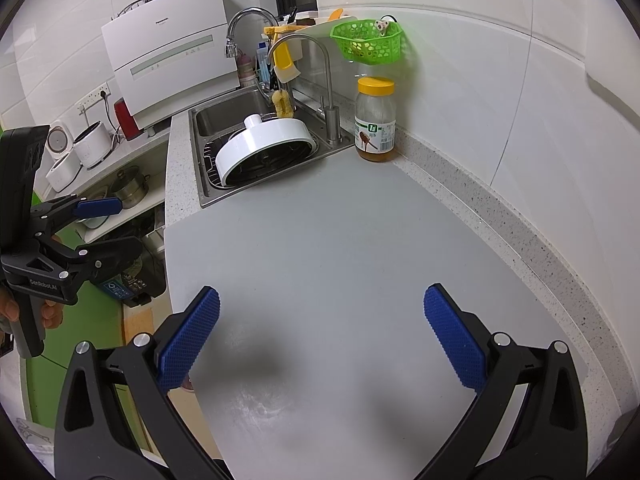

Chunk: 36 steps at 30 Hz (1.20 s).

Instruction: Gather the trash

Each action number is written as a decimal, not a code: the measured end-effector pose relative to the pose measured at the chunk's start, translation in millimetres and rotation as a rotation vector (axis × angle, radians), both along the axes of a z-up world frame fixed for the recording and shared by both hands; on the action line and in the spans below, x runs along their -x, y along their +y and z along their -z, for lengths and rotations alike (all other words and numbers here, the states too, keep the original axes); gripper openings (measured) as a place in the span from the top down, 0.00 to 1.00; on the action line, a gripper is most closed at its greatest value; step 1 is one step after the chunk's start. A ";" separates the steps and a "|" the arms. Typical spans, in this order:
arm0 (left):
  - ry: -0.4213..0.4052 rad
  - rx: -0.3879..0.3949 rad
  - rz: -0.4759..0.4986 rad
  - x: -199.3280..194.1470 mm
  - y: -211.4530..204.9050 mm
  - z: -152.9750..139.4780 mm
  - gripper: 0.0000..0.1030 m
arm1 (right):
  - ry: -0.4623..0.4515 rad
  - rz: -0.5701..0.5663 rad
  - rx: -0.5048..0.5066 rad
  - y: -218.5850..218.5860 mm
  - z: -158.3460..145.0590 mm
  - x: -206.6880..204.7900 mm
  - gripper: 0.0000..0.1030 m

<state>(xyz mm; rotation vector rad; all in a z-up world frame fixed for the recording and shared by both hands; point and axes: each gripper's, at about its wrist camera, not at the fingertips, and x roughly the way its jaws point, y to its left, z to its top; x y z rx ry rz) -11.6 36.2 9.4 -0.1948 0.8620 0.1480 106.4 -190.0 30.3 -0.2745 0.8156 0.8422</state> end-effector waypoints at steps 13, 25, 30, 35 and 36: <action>0.002 -0.001 0.000 -0.6 0.8 0.9 0.05 | -0.002 0.000 0.002 -0.4 1.2 0.0 0.03; 0.006 -0.001 0.003 0.6 3.6 2.8 0.05 | -0.002 -0.002 0.004 0.5 2.4 -0.4 0.03; 0.006 -0.002 0.004 0.6 3.8 2.8 0.05 | -0.001 -0.001 0.004 0.6 2.2 -0.4 0.03; 0.006 -0.002 0.003 0.0 3.7 2.5 0.05 | -0.001 -0.002 0.004 0.8 2.1 -1.0 0.03; 0.006 -0.003 0.003 0.3 4.4 2.8 0.05 | -0.002 -0.002 0.004 0.8 2.4 -1.1 0.03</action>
